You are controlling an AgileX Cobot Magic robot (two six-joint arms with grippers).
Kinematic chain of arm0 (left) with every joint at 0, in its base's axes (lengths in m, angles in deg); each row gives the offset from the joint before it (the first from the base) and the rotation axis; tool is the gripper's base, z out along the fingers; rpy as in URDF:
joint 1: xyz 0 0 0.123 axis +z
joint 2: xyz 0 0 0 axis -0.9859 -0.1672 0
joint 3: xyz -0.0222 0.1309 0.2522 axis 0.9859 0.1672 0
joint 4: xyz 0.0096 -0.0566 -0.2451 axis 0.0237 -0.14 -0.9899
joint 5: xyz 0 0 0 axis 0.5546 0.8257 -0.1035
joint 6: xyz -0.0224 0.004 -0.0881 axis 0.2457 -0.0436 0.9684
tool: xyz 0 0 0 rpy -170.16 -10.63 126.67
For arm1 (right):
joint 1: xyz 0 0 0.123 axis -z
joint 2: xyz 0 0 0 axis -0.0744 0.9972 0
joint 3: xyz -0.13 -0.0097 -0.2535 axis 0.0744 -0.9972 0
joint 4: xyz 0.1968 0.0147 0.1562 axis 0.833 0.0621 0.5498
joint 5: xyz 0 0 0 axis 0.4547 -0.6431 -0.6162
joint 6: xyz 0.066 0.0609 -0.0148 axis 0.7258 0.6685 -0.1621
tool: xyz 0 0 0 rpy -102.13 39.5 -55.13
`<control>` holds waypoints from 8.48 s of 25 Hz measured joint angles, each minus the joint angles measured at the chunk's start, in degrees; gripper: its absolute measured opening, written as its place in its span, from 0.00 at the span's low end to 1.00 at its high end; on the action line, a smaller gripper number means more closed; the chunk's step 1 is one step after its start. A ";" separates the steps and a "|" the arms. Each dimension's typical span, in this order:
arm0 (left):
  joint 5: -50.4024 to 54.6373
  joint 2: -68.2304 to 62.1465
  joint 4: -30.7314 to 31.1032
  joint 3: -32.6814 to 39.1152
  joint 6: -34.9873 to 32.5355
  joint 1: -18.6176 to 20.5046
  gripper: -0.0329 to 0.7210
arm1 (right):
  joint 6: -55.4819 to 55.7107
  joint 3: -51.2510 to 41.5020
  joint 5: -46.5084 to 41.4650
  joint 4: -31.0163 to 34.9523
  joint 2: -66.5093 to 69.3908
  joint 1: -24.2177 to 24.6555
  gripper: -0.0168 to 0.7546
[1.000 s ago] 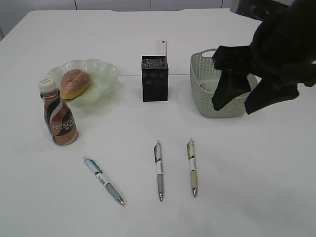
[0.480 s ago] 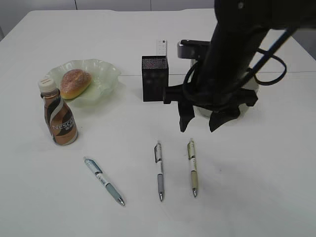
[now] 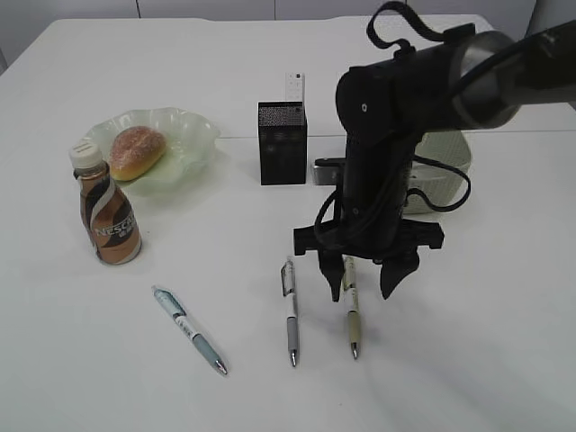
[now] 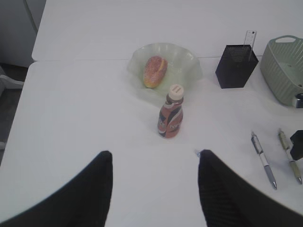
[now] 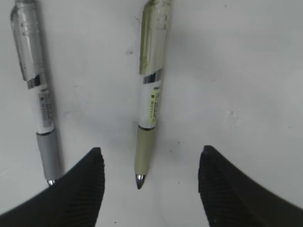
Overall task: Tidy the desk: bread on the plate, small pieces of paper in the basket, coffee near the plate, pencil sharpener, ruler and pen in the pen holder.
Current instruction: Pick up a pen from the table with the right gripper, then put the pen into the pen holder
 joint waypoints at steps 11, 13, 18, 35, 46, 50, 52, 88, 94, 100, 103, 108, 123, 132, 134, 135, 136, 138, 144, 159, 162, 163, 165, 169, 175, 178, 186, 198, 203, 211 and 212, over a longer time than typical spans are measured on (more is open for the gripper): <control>0.00 0.00 -1.60 0.00 0.00 0.00 0.60 | 0.13 0.13 4.76 -0.50 1.22 0.00 0.65; 0.00 0.00 -1.64 0.00 0.00 0.00 0.60 | 0.13 0.13 5.09 -1.13 1.27 0.00 0.65; 0.00 0.00 -1.78 0.00 0.00 0.00 0.60 | 0.13 0.21 5.70 -1.50 2.43 0.00 0.65; 0.00 0.00 -3.30 0.00 0.04 0.00 0.60 | 0.13 0.35 6.05 -1.60 5.25 0.00 0.65; 0.00 0.00 -3.86 0.00 0.04 0.00 0.60 | 0.13 0.35 6.17 -2.89 5.25 0.00 0.65; 0.00 0.00 -3.95 0.00 0.04 0.00 0.59 | 0.13 0.35 6.17 -3.11 5.25 0.00 0.65; 0.00 0.00 -3.95 0.00 0.04 0.00 0.59 | 0.13 0.35 6.17 -3.11 5.25 0.00 0.65; 0.00 0.00 -3.95 0.00 0.04 0.00 0.57 | 0.25 2.67 0.98 -2.20 6.27 0.00 0.65; 0.00 0.00 -3.95 0.00 0.04 0.00 0.57 | 0.25 2.67 0.98 -1.79 7.05 0.00 0.65; 0.00 0.00 -3.98 0.00 0.04 0.00 0.56 | 0.25 2.67 0.98 -1.79 7.05 0.00 0.65; 0.00 0.00 -3.98 0.00 0.04 0.00 0.56 | 0.25 2.67 0.98 -1.79 7.05 0.00 0.65; 0.00 0.00 -4.08 0.00 0.04 0.00 0.56 | 0.25 2.67 0.98 -1.79 7.05 0.00 0.52; 0.00 0.00 -4.41 0.00 0.04 0.00 0.55 | 0.27 2.67 2.01 -1.79 7.05 0.00 0.31; 0.10 0.00 -4.50 0.00 0.04 0.00 0.55 | 0.38 2.67 2.58 -1.79 7.84 0.00 0.31; 0.04 0.00 -4.50 0.00 0.04 0.00 0.55 | 0.38 2.70 2.58 -1.79 7.84 0.00 0.31; 0.04 0.00 -4.50 0.00 0.04 0.00 0.55 | 0.38 2.70 2.58 -1.79 7.84 0.00 0.31; 0.04 0.00 -4.50 0.00 0.04 0.00 0.55 | 0.38 2.70 2.58 -1.79 7.84 0.00 0.31; 0.04 0.00 -4.50 0.00 0.04 0.00 0.55 | 0.38 2.70 2.70 -1.79 7.84 0.00 0.31; 0.04 0.00 -4.50 0.00 0.04 0.00 0.55 | 0.38 2.70 3.05 -1.79 7.84 0.00 0.22; 0.04 0.00 -4.50 0.00 0.04 0.00 0.55 | -9.46 8.66 -3.70 -2.20 7.88 0.00 0.14; 0.04 0.00 -4.50 0.00 0.04 0.00 0.55 | -11.18 9.01 -3.50 -4.49 7.26 -0.23 0.14; 0.04 0.00 -4.50 0.00 0.04 0.00 0.55 | -11.44 9.01 -3.34 -5.75 6.74 -0.46 0.14; 0.04 0.00 -4.52 0.00 0.04 0.00 0.55 | -12.29 9.01 -2.01 -7.09 5.24 -0.88 0.14; 0.04 0.00 -4.62 0.00 0.13 0.00 0.55 | -14.67 7.07 4.53 -7.78 0.62 -1.57 0.14; 0.04 0.00 -4.62 0.00 0.30 0.00 0.55 | -20.06 -5.75 19.93 -7.78 -9.55 -1.61 0.14; 0.04 0.00 -4.62 0.00 0.39 0.00 0.55 | -21.11 -12.81 30.08 -7.78 -15.04 -1.61 0.14; 0.04 0.00 -5.06 0.00 0.98 0.00 0.55 | -21.46 -17.37 49.55 -10.62 -20.00 -1.61 0.14; 0.04 0.00 -6.25 0.00 1.40 0.00 0.55 | -21.46 -17.59 91.56 -9.65 -15.64 2.34 0.14; 0.04 0.00 -6.25 0.00 1.40 0.00 0.55 | -21.65 -14.79 97.51 -6.83 -8.44 3.13 0.14; 0.04 0.00 -6.25 0.00 1.40 0.00 0.55 | -26.19 -3.18 93.51 -6.25 1.26 3.13 0.14; 0.04 0.00 -6.25 0.00 1.40 0.00 0.55 | -26.42 -1.65 92.54 -6.12 2.43 3.25 0.14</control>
